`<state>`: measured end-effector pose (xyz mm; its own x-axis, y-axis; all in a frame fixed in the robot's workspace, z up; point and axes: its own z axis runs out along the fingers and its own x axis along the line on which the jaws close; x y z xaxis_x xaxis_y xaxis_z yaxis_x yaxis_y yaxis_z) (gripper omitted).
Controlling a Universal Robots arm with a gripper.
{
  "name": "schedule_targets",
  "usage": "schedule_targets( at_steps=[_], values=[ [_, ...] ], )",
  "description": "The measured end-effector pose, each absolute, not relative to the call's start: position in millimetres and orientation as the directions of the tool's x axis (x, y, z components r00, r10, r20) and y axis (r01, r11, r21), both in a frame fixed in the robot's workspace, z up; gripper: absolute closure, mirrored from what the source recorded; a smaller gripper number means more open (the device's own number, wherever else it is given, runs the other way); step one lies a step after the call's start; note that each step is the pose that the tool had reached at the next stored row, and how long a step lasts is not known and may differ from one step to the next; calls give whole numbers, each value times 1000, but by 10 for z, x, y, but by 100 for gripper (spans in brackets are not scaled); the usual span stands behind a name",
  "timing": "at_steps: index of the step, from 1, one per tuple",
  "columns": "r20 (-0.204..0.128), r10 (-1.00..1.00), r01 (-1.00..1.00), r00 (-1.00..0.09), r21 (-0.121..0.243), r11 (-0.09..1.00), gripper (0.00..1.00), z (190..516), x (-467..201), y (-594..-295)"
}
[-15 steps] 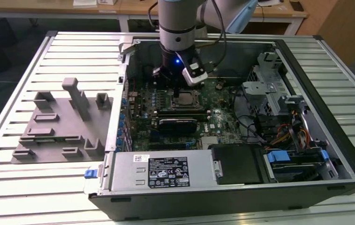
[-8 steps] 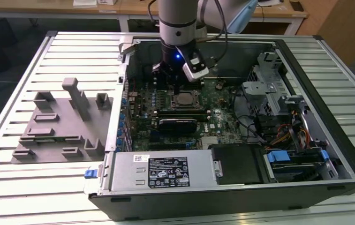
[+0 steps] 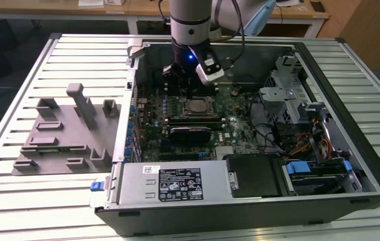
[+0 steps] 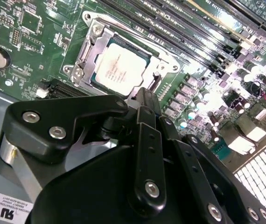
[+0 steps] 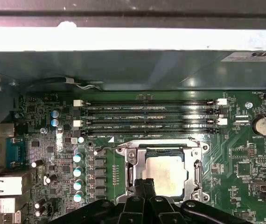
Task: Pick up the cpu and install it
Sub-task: 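Close the cpu cover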
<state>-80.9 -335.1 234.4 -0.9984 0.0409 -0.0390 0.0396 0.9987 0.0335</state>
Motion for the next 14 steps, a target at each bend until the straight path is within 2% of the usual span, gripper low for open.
schedule_targets(
  at_steps=[14],
  values=[
    [-39, 41, 40, -998, 33, 999, 89, 2345, -539, -3352]
  ],
)
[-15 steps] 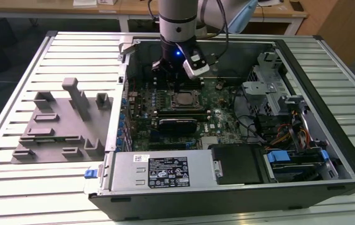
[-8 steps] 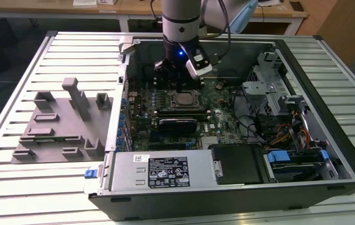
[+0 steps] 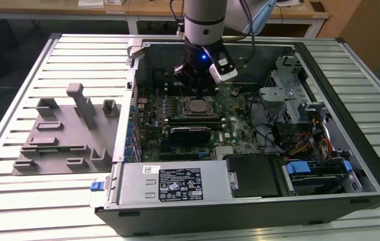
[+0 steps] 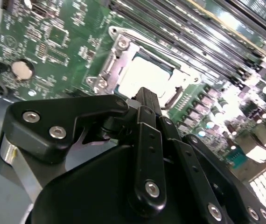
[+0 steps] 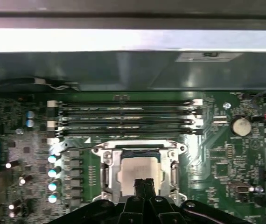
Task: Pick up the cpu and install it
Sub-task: 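Close the cpu cover, then install the first cpu locking lever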
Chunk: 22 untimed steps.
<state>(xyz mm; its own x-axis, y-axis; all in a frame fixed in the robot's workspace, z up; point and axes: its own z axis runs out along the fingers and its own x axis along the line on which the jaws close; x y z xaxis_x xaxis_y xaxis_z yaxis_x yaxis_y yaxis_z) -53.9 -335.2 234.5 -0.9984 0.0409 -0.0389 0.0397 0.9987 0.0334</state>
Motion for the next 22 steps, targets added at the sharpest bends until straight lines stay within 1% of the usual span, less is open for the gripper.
schedule_targets(
  at_steps=[10, 22],
  values=[
    [-39, 41, 40, -998, 33, 999, 89, 2448, -519, -3352],
    [-39, 41, 40, -998, 33, 999, 89, 2452, -523, -3352]
  ],
)
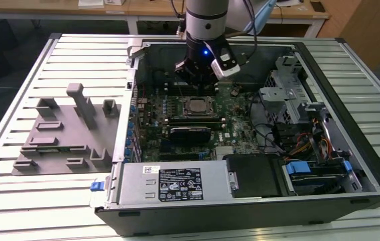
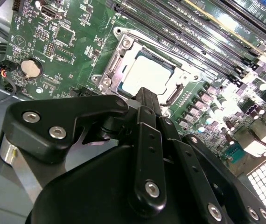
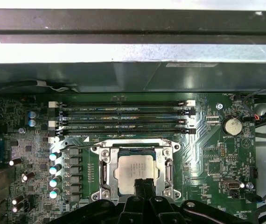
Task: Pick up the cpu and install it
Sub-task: 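Install the first cpu locking lever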
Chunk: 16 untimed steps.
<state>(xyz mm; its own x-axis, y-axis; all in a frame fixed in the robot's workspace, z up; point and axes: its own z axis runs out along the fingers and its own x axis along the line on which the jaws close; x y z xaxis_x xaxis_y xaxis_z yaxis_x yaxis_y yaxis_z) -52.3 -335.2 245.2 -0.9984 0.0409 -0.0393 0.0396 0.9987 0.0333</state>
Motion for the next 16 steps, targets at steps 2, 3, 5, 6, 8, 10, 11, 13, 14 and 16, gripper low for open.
schedule_targets(
  at_steps=[2, 3, 5, 6, 8, 10, 11, 13, 14, 16],
  values=[
    [-39, 41, 40, -998, 33, 999, 89, 2452, -540, -3352],
    [-39, 41, 39, -998, 33, 999, 89, 2452, -552, -3352],
    [-39, 41, 40, -998, 33, 999, 89, 2452, -577, -3352],
    [-39, 41, 40, -998, 33, 999, 89, 2452, -591, -3352],
    [-39, 41, 40, -998, 33, 999, 89, 2451, -616, -3352],
    [-39, 41, 40, -998, 33, 999, 89, 2452, -644, -3352],
    [-39, 41, 40, -998, 33, 999, 89, 2452, -658, -3352],
    [-39, 41, 40, -998, 33, 999, 89, 2452, -689, -3352],
    [-39, 41, 40, -998, 33, 999, 89, 2451, -706, -3352],
    [-39, 41, 40, -998, 33, 999, 89, 2451, -743, -3352]
  ],
)
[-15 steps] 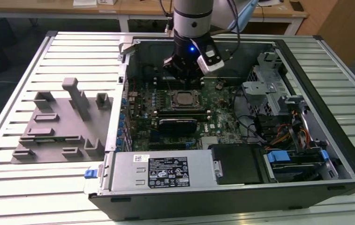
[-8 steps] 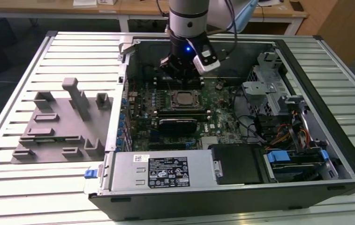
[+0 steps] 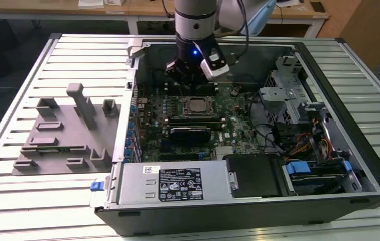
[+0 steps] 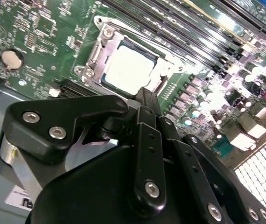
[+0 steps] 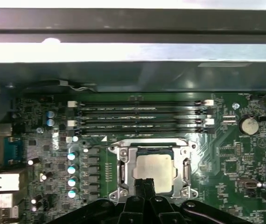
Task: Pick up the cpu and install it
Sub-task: 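Install the first cpu locking lever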
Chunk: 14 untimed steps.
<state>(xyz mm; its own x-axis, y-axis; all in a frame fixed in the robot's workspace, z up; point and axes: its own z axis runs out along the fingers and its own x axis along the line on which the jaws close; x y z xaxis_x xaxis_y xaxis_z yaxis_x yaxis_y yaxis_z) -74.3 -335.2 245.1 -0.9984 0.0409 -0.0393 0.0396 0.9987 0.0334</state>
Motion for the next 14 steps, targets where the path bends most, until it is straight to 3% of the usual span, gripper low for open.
schedule_targets(
  at_steps=[14],
  values=[
    [-39, 41, 40, -998, 33, 999, 89, 2451, -1018, -3352]
  ],
)
